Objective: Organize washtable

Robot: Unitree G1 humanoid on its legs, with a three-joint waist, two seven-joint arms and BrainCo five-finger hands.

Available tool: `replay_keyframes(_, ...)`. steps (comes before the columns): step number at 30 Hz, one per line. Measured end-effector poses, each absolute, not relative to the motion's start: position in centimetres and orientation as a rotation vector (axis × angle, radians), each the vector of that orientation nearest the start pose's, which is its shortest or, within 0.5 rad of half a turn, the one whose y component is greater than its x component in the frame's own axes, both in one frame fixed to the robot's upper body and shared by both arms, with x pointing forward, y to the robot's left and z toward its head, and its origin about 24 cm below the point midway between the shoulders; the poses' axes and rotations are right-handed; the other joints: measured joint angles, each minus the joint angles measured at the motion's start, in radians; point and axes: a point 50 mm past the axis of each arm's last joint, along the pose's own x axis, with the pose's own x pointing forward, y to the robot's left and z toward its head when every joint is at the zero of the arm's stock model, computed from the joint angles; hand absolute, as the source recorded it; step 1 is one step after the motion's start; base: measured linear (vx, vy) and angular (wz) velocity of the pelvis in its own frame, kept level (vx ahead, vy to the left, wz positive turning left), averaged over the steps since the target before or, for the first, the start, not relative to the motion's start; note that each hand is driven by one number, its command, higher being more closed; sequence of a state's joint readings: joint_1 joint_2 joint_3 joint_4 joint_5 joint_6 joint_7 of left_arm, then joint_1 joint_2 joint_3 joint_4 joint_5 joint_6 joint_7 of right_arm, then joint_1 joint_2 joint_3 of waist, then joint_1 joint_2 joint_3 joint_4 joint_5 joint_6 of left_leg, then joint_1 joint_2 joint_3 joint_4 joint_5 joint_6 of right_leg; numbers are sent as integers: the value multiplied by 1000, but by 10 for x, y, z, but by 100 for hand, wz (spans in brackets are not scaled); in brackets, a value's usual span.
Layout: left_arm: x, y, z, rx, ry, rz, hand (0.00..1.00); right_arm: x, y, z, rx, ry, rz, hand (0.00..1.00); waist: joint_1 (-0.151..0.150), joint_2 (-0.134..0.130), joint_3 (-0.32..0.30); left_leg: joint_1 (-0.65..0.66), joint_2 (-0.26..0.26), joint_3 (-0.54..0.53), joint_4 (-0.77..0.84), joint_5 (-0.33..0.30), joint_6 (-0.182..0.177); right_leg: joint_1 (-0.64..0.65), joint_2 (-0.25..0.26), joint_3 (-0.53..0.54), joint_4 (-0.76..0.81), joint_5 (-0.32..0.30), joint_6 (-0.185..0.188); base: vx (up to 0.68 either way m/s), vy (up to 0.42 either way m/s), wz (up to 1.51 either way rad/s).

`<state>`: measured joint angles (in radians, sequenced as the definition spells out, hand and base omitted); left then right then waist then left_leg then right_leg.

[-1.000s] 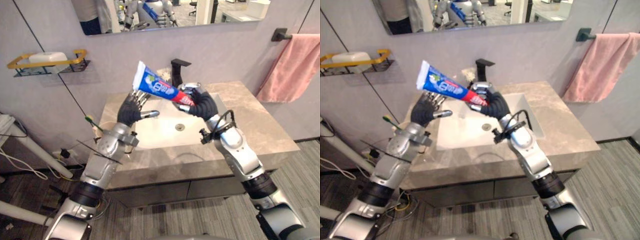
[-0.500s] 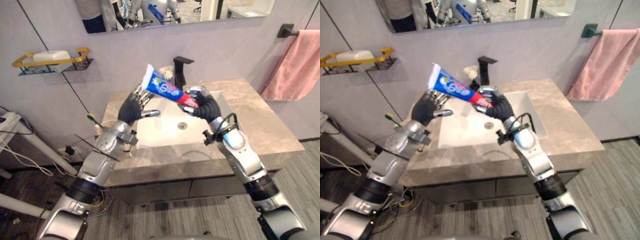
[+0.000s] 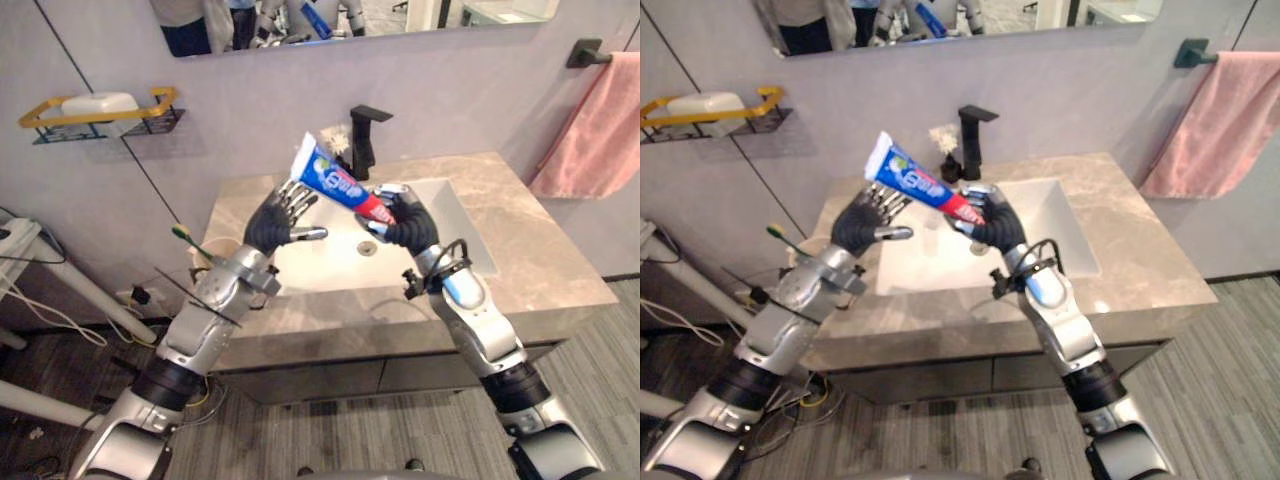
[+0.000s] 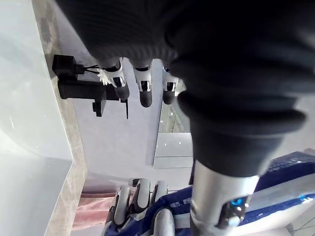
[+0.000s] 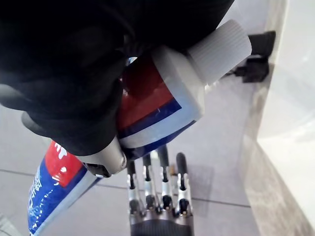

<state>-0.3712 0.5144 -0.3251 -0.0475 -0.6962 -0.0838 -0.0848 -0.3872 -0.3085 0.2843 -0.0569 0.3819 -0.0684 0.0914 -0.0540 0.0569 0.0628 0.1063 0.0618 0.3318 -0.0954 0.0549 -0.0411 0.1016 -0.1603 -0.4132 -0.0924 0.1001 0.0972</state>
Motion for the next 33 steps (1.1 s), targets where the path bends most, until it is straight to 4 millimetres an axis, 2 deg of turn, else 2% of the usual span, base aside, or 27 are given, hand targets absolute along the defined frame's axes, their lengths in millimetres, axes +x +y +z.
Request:
replay_keyframes(12, 295, 138, 155, -109, -317, -524, 0, 294, -91, 150, 68, -390, 523, 100, -1, 1, 2, -1, -1, -3, 0, 1, 1, 2, -1, -5, -1, 0, 0, 0, 0, 0)
replay_keyframes(16, 298, 142, 167, -75, -341, -532, 0, 292, -84, 147, 72, -379, 550, 100, -5, 1, 2, -1, -1, -13, 0, 4, 1, 8, -1, -17, -1, 0, 0, -1, 0, 7)
replay_keyframes(21, 292, 141, 179, -66, -380, -564, 0, 292, -83, 148, 78, -381, 554, 100, -10, 2, 2, -1, 0, -21, 0, 7, 1, 15, 0, -26, -4, 0, 0, -7, 1, 6)
replay_keyframes(33, 286, 141, 189, -41, -412, -596, 0, 292, -79, 151, 80, -391, 565, 100, -10, 12, -5, -1, 3, -20, 0, 11, 1, 16, 3, -26, -4, 1, -2, 0, 0, 0)
